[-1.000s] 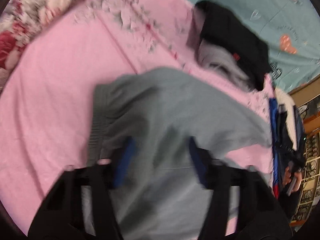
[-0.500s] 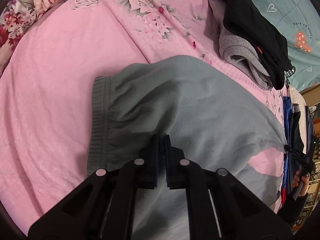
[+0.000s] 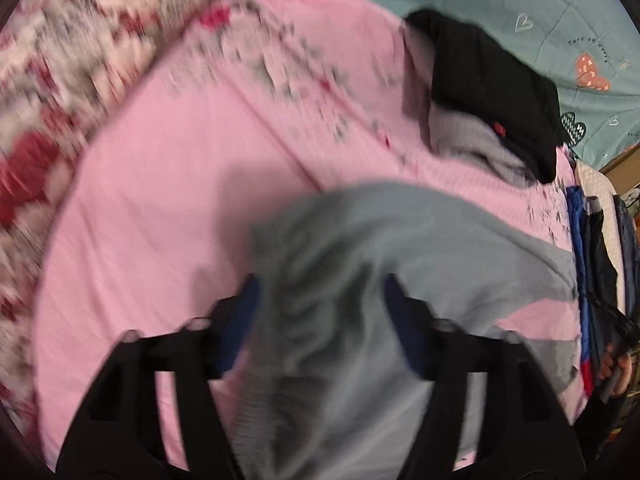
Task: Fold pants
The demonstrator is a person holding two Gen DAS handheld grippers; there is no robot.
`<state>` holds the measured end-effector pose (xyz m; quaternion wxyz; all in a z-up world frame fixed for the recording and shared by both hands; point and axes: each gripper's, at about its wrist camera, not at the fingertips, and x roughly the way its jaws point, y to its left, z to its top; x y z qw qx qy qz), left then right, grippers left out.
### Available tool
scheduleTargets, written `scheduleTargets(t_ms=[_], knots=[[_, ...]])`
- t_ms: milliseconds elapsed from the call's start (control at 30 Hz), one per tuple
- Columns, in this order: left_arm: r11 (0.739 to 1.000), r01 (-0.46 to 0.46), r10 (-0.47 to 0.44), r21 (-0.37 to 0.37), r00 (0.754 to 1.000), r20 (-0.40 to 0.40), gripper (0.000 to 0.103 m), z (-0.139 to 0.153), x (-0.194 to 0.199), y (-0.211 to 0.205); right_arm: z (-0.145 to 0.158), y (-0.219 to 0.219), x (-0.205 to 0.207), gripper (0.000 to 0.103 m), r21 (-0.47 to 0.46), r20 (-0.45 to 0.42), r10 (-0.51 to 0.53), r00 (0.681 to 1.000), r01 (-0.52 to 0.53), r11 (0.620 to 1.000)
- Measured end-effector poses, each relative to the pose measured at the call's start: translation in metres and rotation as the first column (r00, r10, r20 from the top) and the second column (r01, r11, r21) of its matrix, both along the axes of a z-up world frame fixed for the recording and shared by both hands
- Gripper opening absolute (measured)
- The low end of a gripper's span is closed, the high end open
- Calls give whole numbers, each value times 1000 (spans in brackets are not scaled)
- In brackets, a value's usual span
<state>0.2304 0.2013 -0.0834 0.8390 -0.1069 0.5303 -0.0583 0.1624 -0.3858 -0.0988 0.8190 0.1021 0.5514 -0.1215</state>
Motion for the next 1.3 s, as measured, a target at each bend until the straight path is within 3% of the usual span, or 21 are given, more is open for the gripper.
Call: scheduleTargets(t_ms=[67, 133, 267, 367, 467, 533, 567, 667, 767, 900, 967, 1033, 1167, 1300], knots=[[999, 43, -43, 16, 999, 1, 73, 7, 18, 6, 14, 11, -19, 45, 16, 52, 33, 998, -34, 999], [997, 74, -73, 17, 997, -15, 71, 2, 39, 11, 21, 25, -42, 47, 52, 86, 61, 994, -66, 996], [983, 175, -179, -59, 981, -75, 70, -28, 74, 7, 19, 41, -76, 47, 109, 84, 68, 994, -77, 991], [970, 239, -243, -55, 964, -107, 69, -50, 84, -1, 22, 47, -92, 47, 108, 76, 45, 996, -53, 993], [963, 263, -266, -55, 962, -64, 67, -54, 80, -4, 33, 57, -106, 47, 78, 73, 22, 997, -27, 997], [951, 294, -300, -95, 952, -55, 8, -57, 74, -7, 38, 61, -111, 47, 62, 78, 14, 997, -19, 998], [945, 305, -314, -118, 947, -63, 6, -60, 71, -8, 42, 65, -109, 47, 56, 83, 16, 996, -20, 998], [954, 290, -289, -79, 957, 22, 7, -59, 59, -5, 46, 81, -104, 47, 48, 96, 40, 995, -45, 998], [959, 256, -249, -124, 966, 66, 7, -55, 57, 5, 46, 102, -92, 47, 54, 102, 91, 991, -97, 994], [956, 231, -220, -183, 972, 77, 7, -56, 61, 17, 42, 137, -69, 47, 49, 99, 180, 979, -185, 981], [957, 233, -223, -174, 972, 77, 7, -57, 61, 17, 41, 159, -51, 48, 47, 102, 244, 964, -250, 967], [956, 238, -227, -170, 970, 82, 7, -56, 60, 18, 41, 191, -27, 49, 52, 134, 343, 930, -353, 934], [953, 237, -225, -190, 971, 83, 7, -55, 59, 20, 41, 258, 28, 55, 49, 205, 552, 809, -571, 819], [951, 236, -223, -198, 971, 85, 7, -55, 58, 23, 27, 332, 88, 55, 19, 170, 768, 618, -781, 624]])
